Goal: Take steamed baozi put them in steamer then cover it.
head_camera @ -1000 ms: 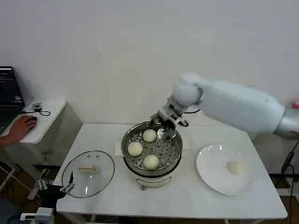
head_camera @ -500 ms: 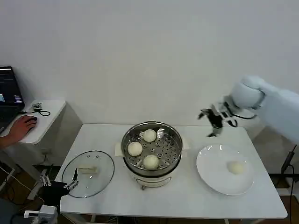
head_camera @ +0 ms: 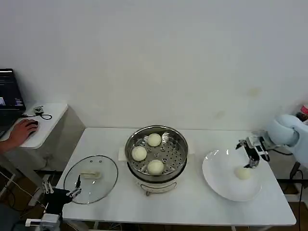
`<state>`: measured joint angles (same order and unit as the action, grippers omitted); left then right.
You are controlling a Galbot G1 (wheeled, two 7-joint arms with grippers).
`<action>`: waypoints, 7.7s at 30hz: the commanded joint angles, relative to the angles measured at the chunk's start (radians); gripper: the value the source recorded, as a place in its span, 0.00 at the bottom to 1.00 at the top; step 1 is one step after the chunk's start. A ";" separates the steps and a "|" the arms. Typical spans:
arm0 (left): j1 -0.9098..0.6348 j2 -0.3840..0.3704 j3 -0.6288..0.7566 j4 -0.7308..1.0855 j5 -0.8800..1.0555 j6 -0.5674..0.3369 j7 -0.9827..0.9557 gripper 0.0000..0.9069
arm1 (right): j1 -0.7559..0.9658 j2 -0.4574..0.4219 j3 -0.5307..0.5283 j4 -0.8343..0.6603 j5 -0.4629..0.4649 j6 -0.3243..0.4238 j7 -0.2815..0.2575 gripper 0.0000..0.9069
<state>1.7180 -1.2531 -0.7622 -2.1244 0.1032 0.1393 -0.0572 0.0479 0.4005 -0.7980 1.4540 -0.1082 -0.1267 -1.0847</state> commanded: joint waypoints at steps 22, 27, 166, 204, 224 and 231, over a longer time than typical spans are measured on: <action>0.007 -0.002 -0.013 0.009 0.003 0.000 0.002 1.00 | -0.305 0.196 0.251 -0.318 -0.148 0.017 0.053 1.00; 0.007 -0.003 -0.015 0.010 0.002 0.000 0.001 1.00 | -0.299 0.213 0.244 -0.341 -0.163 0.019 0.041 0.99; -0.047 -0.013 0.001 0.066 -0.027 -0.002 -0.088 1.00 | -1.284 0.513 1.361 0.500 0.174 0.029 1.041 1.00; -0.283 0.111 0.106 0.526 1.131 -0.261 -0.092 1.00 | -1.677 1.040 1.781 0.489 0.241 0.222 0.902 1.00; -0.450 0.106 0.197 0.638 1.135 -0.246 -0.082 1.00 | -1.714 1.067 1.791 0.479 0.204 0.250 0.897 1.00; -0.508 0.098 0.210 0.689 1.132 -0.246 -0.084 1.00 | -1.718 1.071 1.793 0.471 0.195 0.258 0.898 1.00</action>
<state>1.3014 -1.1539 -0.5714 -1.5098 1.2242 -0.1064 -0.1398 -1.6631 1.4646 0.9894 1.9285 0.0947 0.1258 -0.1870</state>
